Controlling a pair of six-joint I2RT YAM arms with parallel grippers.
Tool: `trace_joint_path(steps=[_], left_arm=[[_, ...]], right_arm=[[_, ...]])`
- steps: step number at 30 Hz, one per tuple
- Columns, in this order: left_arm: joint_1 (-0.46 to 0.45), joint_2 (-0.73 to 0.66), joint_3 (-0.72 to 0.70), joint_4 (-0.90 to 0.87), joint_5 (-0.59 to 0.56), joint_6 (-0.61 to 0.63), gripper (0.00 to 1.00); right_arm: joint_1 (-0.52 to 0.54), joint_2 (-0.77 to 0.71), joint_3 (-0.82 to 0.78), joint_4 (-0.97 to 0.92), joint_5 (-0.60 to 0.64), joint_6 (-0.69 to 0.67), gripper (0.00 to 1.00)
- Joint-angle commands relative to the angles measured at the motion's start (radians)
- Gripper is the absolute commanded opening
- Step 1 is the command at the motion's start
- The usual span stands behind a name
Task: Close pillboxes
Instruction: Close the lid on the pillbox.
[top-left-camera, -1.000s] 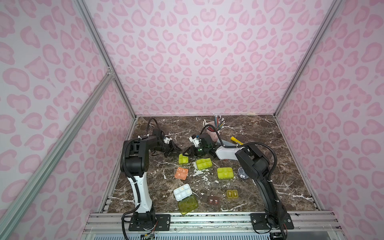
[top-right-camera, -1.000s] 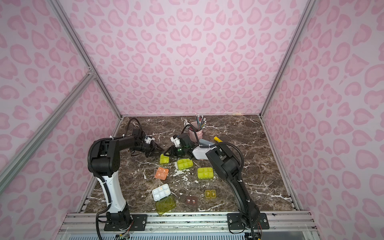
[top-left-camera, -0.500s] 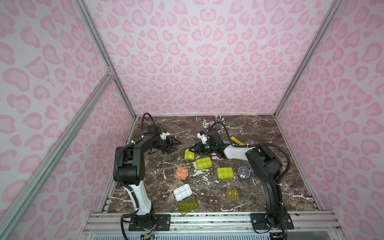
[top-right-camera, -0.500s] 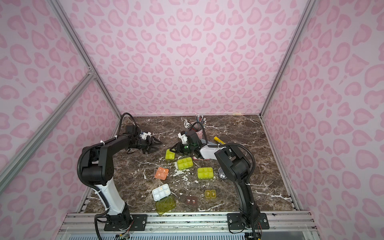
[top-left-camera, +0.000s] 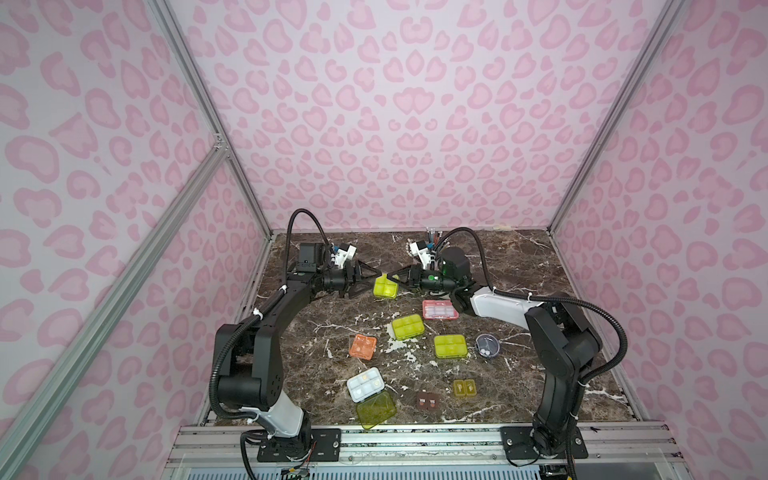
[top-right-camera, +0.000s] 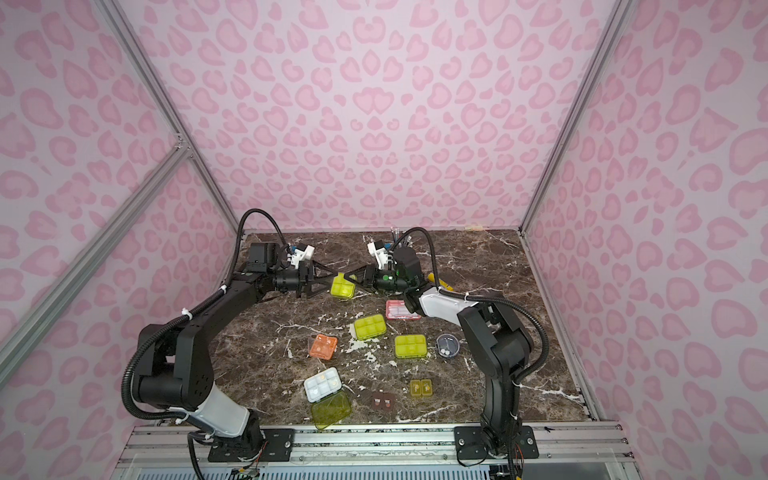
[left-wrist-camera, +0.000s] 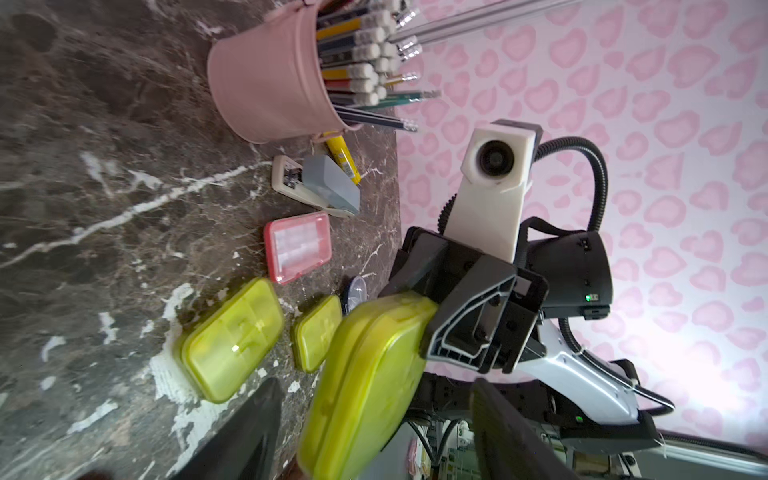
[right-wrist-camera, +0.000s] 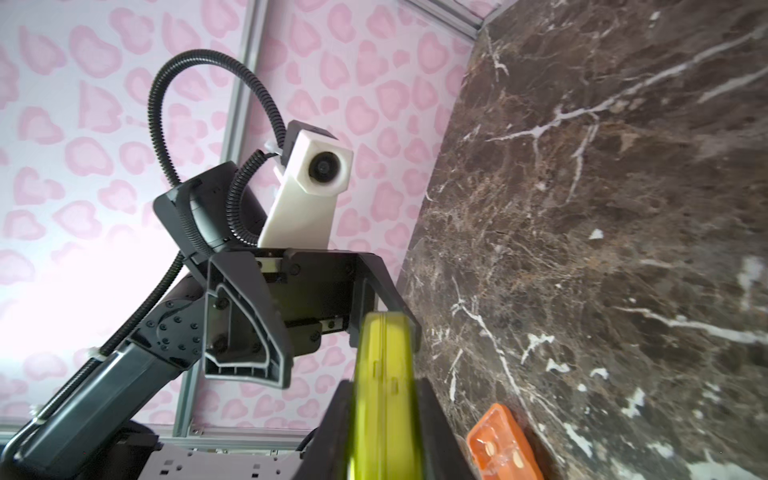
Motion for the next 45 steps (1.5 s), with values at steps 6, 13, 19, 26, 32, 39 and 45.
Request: trace_joint_path(steps=[6, 13, 19, 26, 32, 39, 45], left_arm=[[-0.031, -0.064, -0.026, 0.095, 0.046, -0.071, 0.70], [-0.066, -0.087, -0.069, 0.200, 0.073, -0.180, 0.56], [-0.070, -0.093, -0.111, 0.322, 0.085, -0.269, 0.41], [-0.075, -0.087, -0.117, 0.366, 0.090, -0.317, 0.30], [-0.074, -0.073, -0.134, 0.423, 0.087, -0.369, 0.20], [-0.075, -0.062, -0.136, 0.417, 0.080, -0.370, 0.13], [-0.074, -0.066, -0.111, 0.308, 0.067, -0.293, 0.11]], right_arm=[[-0.008, -0.052, -0.022, 0.096, -0.061, 0.043, 0.23], [-0.011, -0.050, -0.048, 0.187, -0.081, 0.103, 0.23], [-0.011, -0.046, -0.050, 0.205, -0.087, 0.109, 0.23], [-0.009, -0.037, -0.050, 0.217, -0.086, 0.116, 0.24], [-0.008, -0.032, -0.054, 0.221, -0.084, 0.119, 0.29], [-0.008, -0.033, -0.051, 0.208, -0.081, 0.107, 0.42], [-0.019, -0.054, -0.049, 0.097, -0.053, 0.024, 0.54]])
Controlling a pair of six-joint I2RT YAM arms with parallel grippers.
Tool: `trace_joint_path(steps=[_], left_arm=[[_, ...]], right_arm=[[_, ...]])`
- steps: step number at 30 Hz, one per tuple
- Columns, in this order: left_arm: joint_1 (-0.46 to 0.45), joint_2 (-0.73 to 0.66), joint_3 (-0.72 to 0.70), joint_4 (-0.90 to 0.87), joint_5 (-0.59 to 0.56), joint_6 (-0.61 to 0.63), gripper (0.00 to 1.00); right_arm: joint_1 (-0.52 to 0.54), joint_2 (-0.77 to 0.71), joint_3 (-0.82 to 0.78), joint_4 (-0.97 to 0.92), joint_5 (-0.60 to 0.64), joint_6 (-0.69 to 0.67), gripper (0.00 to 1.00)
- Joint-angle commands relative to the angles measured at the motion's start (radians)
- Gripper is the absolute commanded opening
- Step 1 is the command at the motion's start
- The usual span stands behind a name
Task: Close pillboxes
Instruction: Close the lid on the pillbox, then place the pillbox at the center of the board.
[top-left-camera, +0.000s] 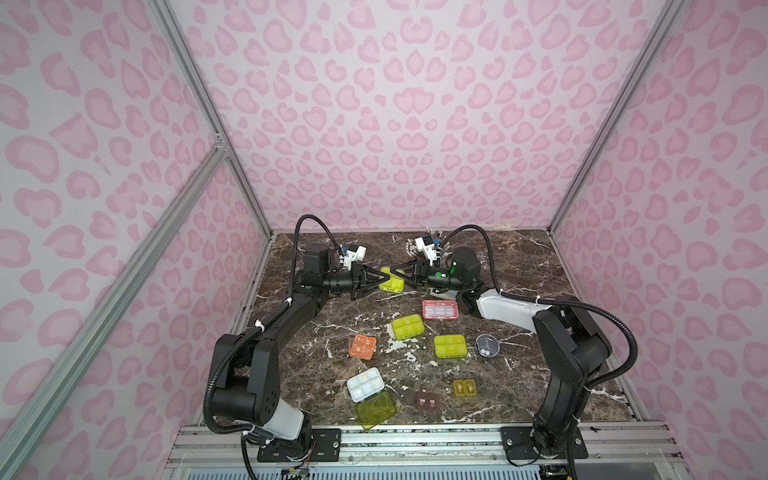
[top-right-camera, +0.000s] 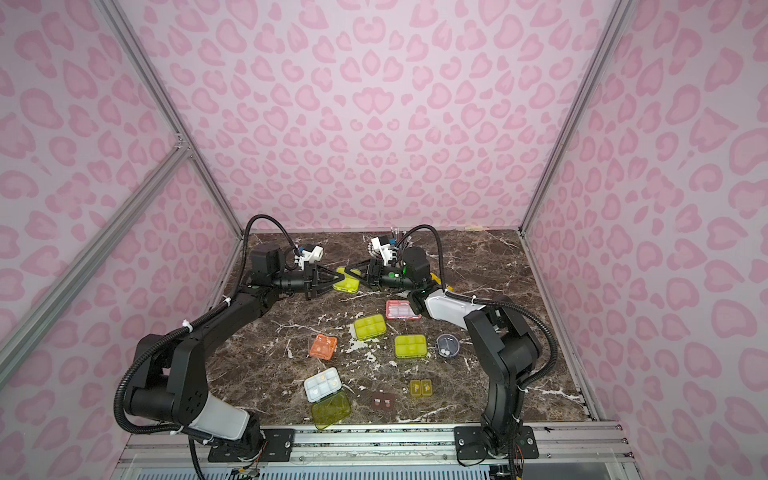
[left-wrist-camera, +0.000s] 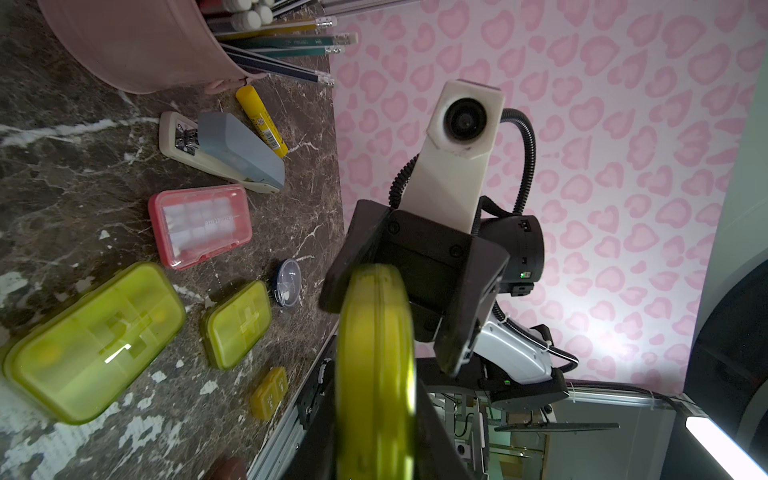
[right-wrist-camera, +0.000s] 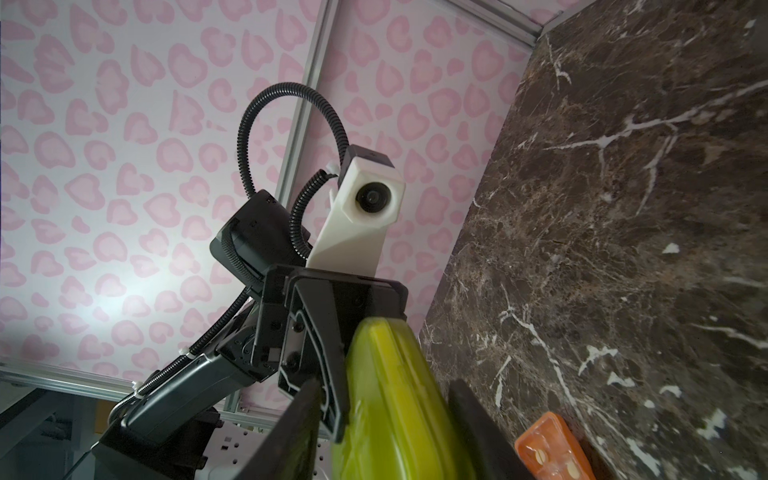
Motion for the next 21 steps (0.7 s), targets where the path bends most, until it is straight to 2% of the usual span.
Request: trace_joint_path(steps=[1, 6, 12, 21], left_arm=[[0.003, -0.002, 0.023, -0.068, -0.018, 0.073, 0.11], [0.012, -0.002, 0.031, -0.137, -0.029, 0.130, 0.10], [0.041, 0.016, 0.083, -0.366, -0.081, 0.285, 0.11], [0.057, 0.131, 0.179, -0.531, -0.178, 0.424, 0.12]], right_arm=[[-0.009, -0.017, 0.000, -0.059, 0.009, -0.082, 0.56], [-0.024, -0.075, 0.026, -0.290, 0.081, -0.248, 0.58], [-0.023, -0.163, 0.062, -0.603, 0.198, -0.467, 0.59], [-0.031, -0.336, -0.079, -0.759, 0.310, -0.600, 0.60]])
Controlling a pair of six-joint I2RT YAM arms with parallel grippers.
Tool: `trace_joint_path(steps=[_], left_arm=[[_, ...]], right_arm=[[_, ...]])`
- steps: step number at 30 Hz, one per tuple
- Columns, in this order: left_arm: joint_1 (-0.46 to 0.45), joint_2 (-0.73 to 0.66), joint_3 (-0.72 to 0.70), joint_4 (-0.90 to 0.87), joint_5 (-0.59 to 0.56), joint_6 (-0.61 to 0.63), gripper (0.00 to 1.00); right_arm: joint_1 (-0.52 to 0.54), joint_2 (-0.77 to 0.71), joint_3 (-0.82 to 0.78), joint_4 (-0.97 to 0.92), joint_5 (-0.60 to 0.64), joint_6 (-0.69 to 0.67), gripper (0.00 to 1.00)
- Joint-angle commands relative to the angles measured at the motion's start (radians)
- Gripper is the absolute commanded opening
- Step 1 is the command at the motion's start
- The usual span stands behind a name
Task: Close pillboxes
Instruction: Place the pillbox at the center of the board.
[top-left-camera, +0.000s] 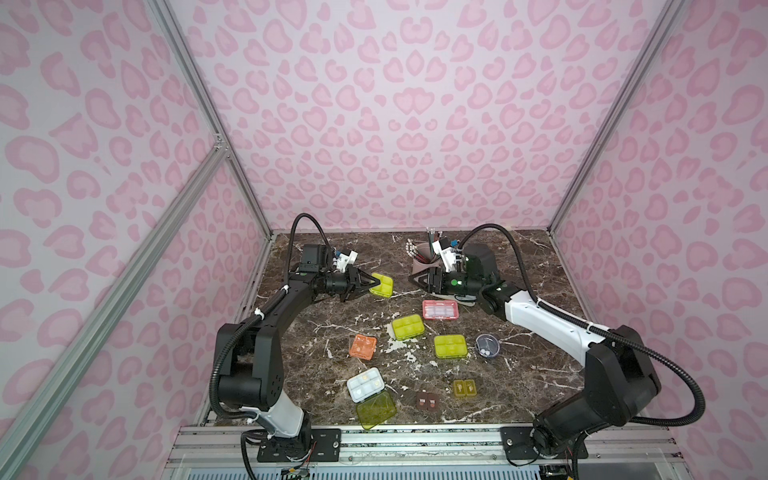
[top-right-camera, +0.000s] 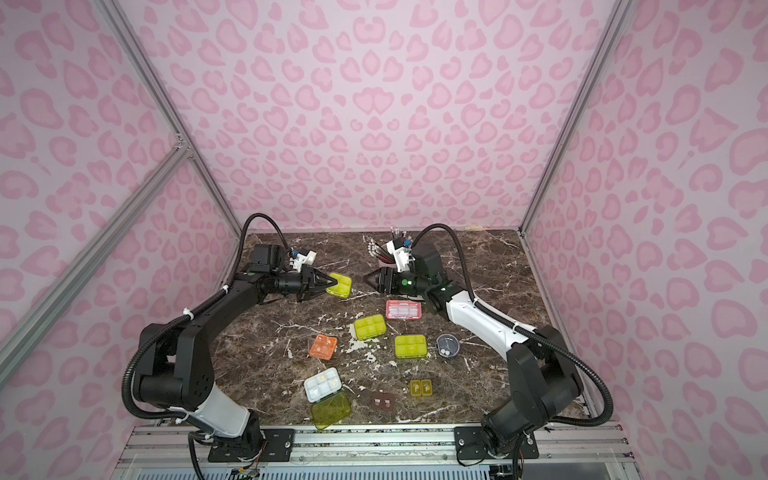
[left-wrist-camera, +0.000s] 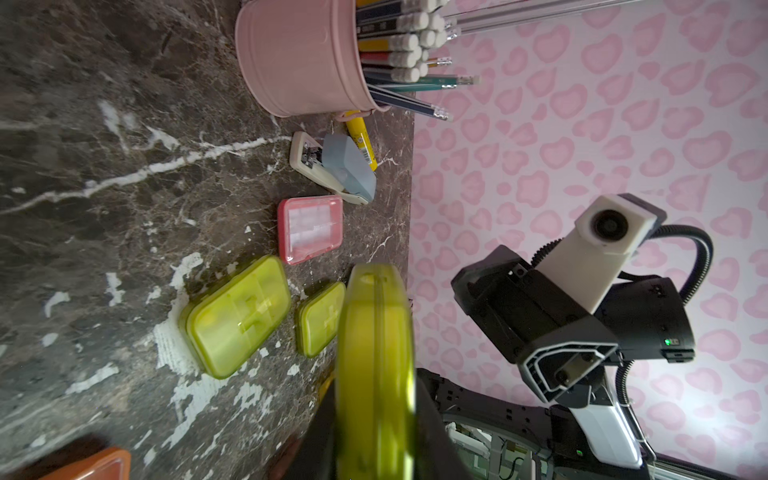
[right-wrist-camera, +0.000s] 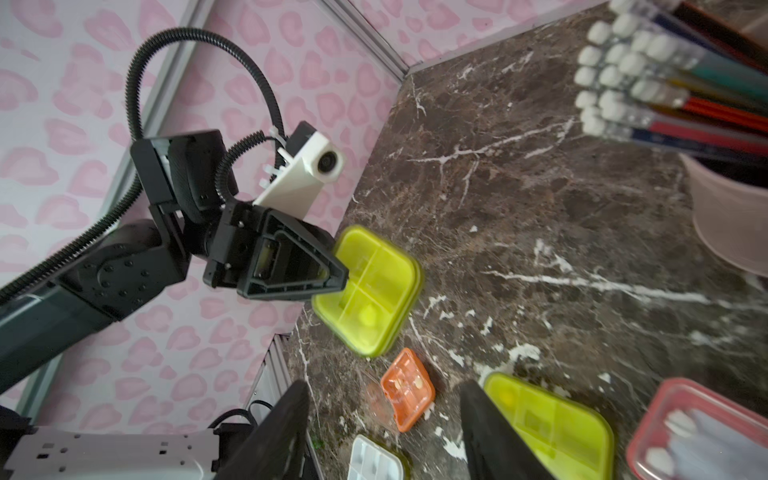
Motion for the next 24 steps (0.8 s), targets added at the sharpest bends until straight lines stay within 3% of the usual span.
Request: trace_joint_path(steps=[1, 11, 24], left_arm=[[0.001, 0.046, 0.043, -0.076, -0.050, 0.081, 0.12], [-0.002, 0.232, 0.104, -0.044, -0.123, 0.050, 0.14], [-0.012, 0.358, 0.137, -0.015, -0.175, 0.025, 0.14]], right_arm=[[-0.006, -0.050, -0.055, -0.072, 0.061, -0.073, 0.60], [-0.050, -0.188, -0.165, -0.118, 0.097, -0.115, 0.60], [-0.093, -0.228, -0.233, -0.124, 0.085, -0.155, 0.60]])
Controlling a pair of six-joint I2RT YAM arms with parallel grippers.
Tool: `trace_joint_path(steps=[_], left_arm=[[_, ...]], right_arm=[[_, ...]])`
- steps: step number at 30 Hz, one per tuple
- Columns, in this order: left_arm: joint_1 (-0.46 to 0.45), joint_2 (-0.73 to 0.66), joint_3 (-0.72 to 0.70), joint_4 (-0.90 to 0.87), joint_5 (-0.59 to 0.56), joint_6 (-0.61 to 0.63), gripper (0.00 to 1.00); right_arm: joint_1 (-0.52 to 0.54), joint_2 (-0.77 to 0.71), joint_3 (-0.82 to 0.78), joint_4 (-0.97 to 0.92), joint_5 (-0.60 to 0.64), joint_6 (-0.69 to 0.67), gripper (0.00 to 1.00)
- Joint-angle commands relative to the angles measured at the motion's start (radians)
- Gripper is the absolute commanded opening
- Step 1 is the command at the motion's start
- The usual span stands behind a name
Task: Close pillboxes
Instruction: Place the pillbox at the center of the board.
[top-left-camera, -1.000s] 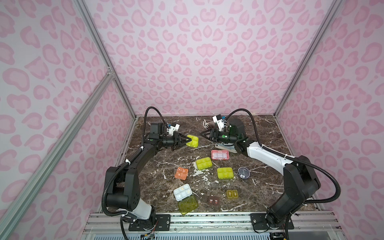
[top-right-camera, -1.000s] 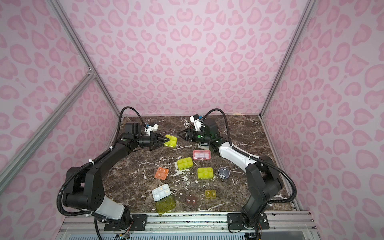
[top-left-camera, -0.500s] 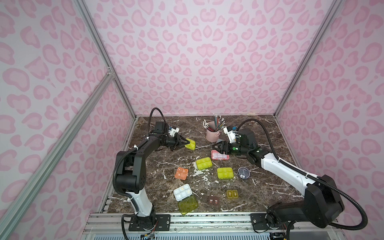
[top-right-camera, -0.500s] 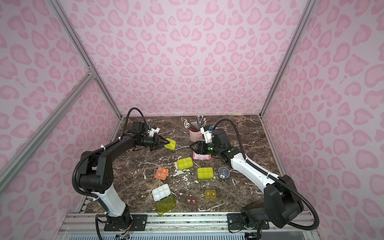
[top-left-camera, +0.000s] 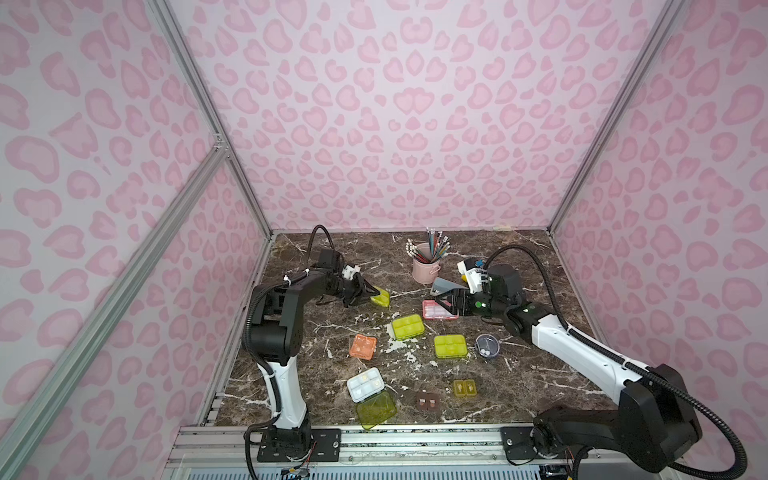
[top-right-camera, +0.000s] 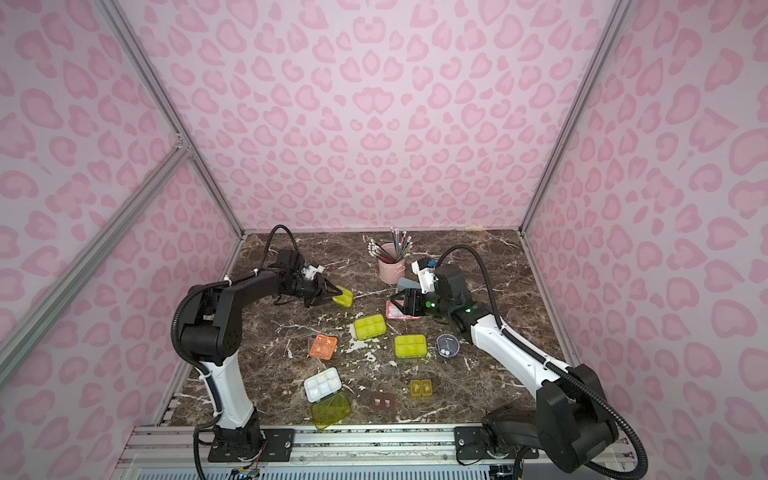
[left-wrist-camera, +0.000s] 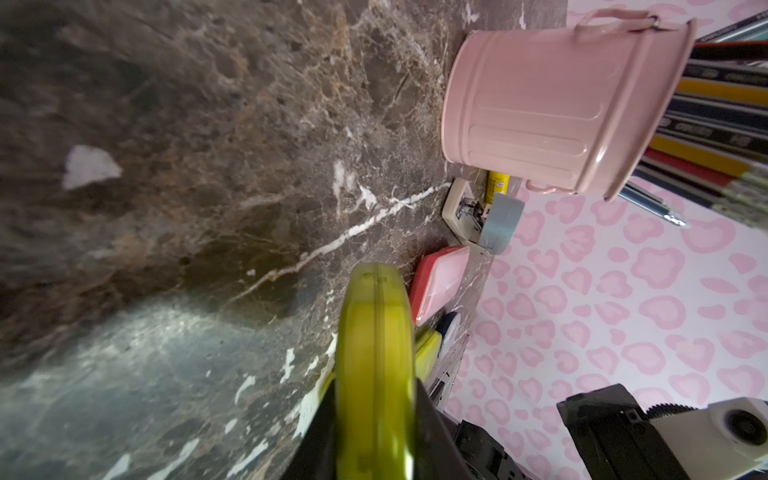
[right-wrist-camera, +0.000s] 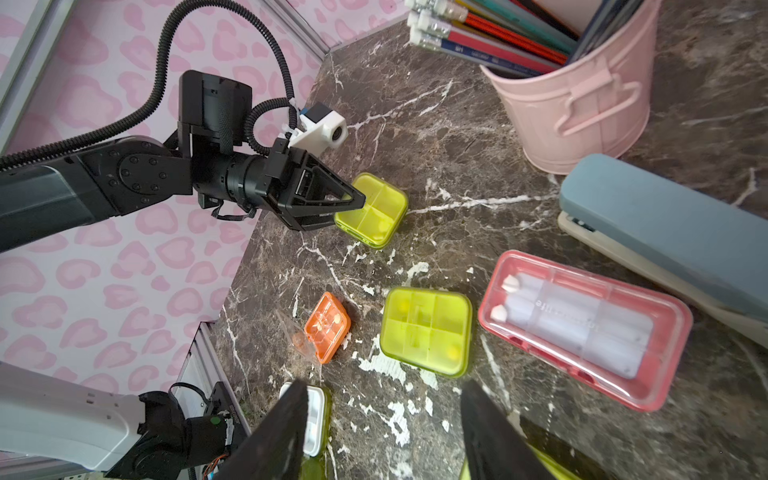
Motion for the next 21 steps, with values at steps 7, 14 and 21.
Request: trace_joint_path(steps=[7, 14, 21], left_arm=[[-0.007, 0.075, 0.044, 0.041, -0.025, -0.031, 0.15], [-0.008, 0.114, 0.055, 0.065, -0.029, -0.053, 0.18], [-0.008, 0.122, 0.059, 0.059, -0.033, -0.048, 0.25]], right_arm=[[-0.034, -0.030, -0.034, -0.018, -0.020, -0.029, 0.60], [-0.062, -0.041, -0.053, -0.023, -0.033, -0.033, 0.60], [-0.072, -0.028, -0.040, -0.023, -0.045, -0.036, 0.61]])
